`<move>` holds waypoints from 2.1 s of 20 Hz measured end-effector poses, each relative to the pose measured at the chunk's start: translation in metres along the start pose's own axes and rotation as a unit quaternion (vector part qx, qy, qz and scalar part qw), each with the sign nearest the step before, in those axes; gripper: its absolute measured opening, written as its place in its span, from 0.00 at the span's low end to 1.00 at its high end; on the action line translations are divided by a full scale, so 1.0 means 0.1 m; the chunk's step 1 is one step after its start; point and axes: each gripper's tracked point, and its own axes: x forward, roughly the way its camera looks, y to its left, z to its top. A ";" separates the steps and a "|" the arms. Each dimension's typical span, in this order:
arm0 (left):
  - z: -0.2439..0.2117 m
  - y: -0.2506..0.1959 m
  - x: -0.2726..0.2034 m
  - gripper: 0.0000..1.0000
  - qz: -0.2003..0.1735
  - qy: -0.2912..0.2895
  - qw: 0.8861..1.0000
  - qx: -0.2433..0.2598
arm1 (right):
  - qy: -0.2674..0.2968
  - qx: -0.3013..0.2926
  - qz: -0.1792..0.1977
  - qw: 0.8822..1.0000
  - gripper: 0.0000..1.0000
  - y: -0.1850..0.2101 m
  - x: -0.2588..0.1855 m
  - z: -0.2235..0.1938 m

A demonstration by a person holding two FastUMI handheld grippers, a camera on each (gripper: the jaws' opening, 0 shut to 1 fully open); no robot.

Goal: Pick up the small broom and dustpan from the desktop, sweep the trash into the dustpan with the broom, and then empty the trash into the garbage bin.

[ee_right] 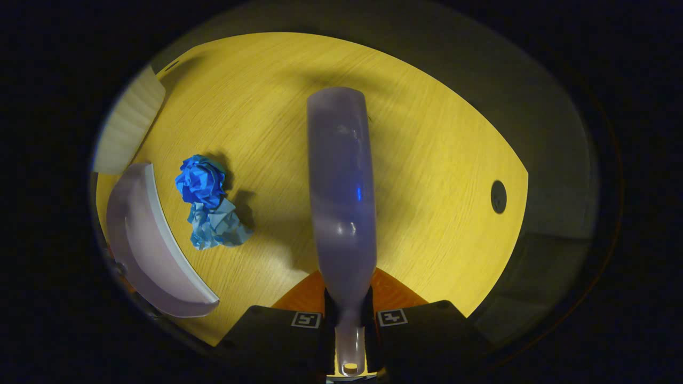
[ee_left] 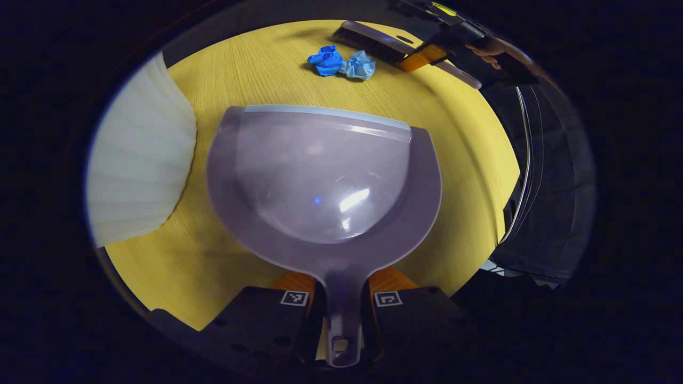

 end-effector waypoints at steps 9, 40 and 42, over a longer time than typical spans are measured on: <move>0.00 0.07 0.04 0.29 0.000 0.002 1.000 0.011 | 0.060 -0.168 0.107 0.978 0.24 0.63 -0.25 -0.24; -1.27 -0.55 -2.72 0.29 0.032 -0.185 0.979 -0.080 | -0.028 -0.004 0.196 0.980 0.25 -1.74 -1.22 -0.57; -1.34 -0.06 -3.02 0.28 0.109 -0.180 0.974 -0.087 | -0.042 -0.010 0.186 0.982 0.24 -1.80 -1.22 -0.54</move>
